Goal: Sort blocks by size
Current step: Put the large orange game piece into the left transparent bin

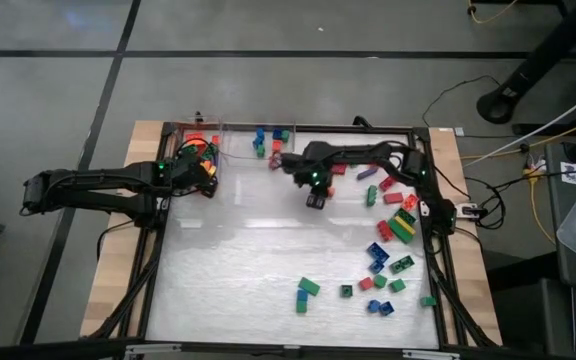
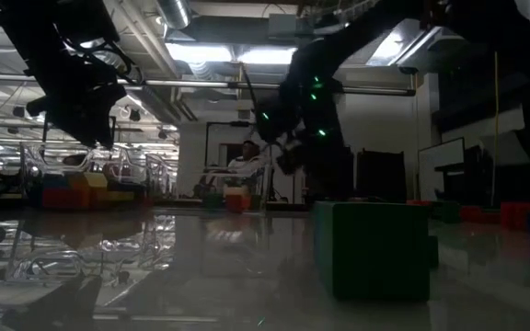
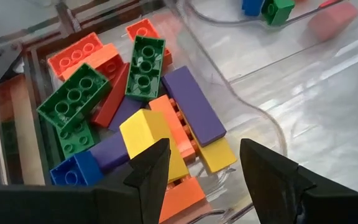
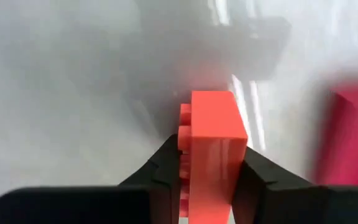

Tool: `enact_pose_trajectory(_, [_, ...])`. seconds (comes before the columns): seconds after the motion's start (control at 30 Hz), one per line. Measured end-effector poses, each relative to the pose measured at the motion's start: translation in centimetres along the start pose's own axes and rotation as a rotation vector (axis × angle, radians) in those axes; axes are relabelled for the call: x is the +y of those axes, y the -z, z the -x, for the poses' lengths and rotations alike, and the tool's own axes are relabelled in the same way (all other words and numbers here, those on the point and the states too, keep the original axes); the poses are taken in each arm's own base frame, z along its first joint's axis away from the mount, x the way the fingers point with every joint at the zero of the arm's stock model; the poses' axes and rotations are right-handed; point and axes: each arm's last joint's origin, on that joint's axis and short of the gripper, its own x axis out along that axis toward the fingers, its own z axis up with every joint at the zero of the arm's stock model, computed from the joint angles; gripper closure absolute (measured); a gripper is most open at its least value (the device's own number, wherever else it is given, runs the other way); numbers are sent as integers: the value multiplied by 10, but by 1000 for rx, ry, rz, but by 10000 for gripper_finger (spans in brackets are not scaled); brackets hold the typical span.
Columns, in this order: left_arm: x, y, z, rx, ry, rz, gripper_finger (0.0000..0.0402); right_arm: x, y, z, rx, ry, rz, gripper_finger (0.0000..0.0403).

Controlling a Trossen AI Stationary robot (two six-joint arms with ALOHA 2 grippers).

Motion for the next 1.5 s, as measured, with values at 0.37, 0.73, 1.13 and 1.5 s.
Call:
enact_pose_trajectory(0.37, [-14, -12, 2, -58, 194, -14, 218, 72, -39, 68, -464, -52, 264, 299])
enact_pose_trajectory(0.73, [-39, -17, 17, -58, 706, -249, 218, 109, -58, 97, -807, -109, 389, 286])
enact_pose_trajectory(1.13, [-52, -2, 32, -106, 828, -535, 218, 123, -62, 109, -942, -214, 458, 307])
enact_pose_trajectory(1.5, [-58, -4, 38, -169, 879, -545, 218, 123, -62, 109, -940, -210, 452, 311])
